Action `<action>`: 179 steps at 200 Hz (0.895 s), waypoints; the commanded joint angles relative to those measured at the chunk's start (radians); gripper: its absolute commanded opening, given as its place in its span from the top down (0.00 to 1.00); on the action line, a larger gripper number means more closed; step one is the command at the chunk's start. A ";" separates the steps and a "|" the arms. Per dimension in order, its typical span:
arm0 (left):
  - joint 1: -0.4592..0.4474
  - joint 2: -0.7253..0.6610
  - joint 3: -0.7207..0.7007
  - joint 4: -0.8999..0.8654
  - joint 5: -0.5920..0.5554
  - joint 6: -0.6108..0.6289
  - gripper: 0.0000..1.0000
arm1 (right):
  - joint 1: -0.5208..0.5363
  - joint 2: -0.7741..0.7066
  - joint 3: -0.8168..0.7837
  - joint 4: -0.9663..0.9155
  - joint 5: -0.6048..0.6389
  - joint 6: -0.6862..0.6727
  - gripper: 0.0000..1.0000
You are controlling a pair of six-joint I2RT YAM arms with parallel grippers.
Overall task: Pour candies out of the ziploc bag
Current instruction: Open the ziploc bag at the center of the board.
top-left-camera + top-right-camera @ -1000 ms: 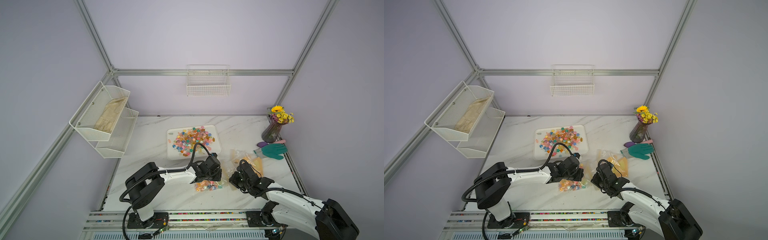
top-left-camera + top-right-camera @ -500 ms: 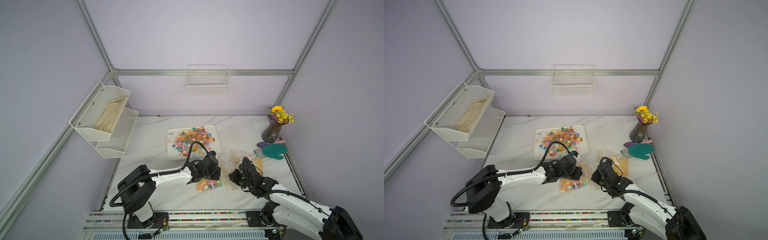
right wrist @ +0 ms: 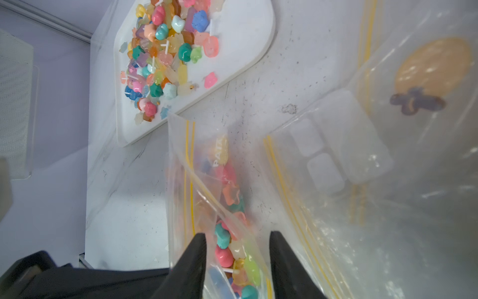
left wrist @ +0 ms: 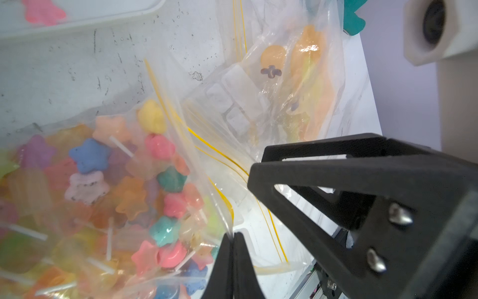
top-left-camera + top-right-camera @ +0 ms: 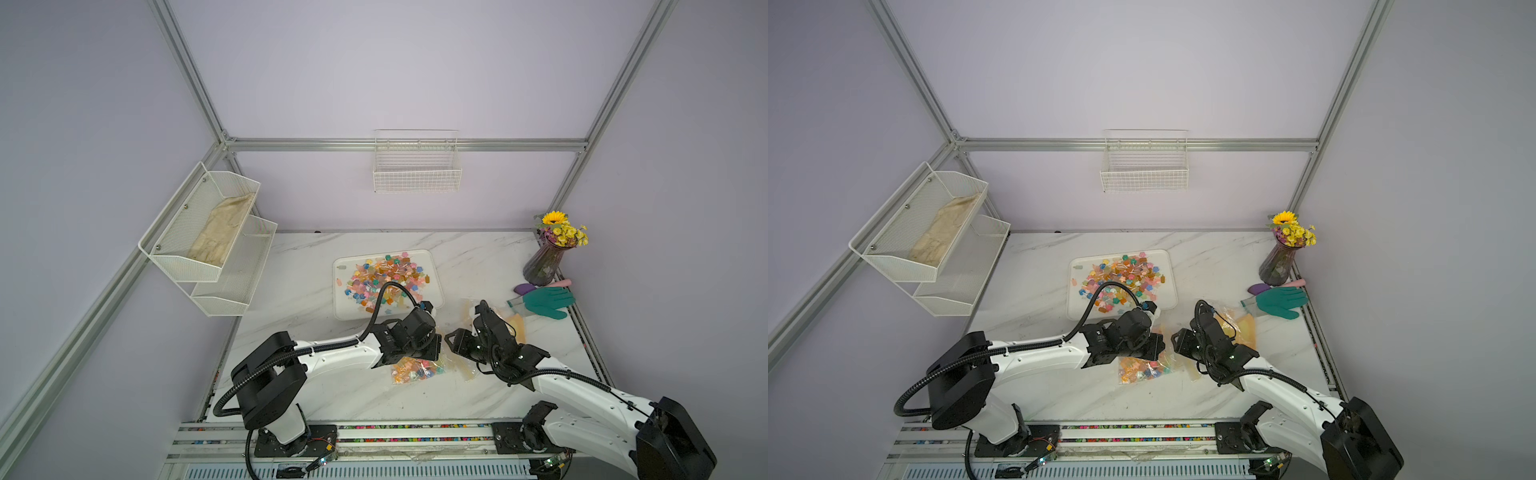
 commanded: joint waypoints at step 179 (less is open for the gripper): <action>0.051 -0.148 -0.082 -0.060 -0.082 -0.010 1.00 | -0.005 -0.009 -0.007 -0.052 0.128 0.023 1.00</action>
